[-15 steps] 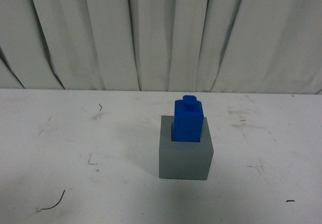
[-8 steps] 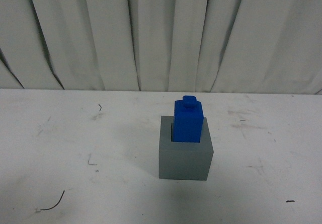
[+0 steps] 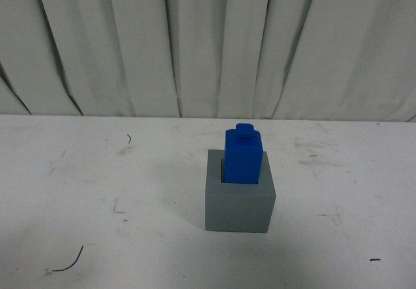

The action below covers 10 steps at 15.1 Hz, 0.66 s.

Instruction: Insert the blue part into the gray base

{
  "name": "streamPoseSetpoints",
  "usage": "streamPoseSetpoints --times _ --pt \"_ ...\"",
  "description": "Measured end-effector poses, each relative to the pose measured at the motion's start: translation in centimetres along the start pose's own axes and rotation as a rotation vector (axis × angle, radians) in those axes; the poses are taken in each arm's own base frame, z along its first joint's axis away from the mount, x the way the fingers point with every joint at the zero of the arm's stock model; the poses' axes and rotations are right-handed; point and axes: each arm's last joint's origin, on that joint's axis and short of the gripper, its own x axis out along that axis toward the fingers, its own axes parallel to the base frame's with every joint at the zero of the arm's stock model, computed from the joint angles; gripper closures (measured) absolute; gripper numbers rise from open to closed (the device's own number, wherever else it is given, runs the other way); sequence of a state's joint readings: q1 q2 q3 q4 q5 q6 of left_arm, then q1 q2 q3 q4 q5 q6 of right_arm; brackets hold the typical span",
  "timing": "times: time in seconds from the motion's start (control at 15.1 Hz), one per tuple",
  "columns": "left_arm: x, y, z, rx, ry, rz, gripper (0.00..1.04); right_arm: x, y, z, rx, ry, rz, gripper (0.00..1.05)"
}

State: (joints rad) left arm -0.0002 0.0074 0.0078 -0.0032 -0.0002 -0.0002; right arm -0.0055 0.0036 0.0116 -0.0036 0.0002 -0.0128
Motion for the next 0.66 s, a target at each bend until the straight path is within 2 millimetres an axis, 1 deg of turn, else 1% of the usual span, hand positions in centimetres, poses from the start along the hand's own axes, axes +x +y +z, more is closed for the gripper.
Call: streamPoseSetpoints --times 0.66 --pt "0.0 0.0 0.0 0.0 0.0 0.0 0.07 0.0 0.0 0.0 0.002 0.0 0.0 0.06"
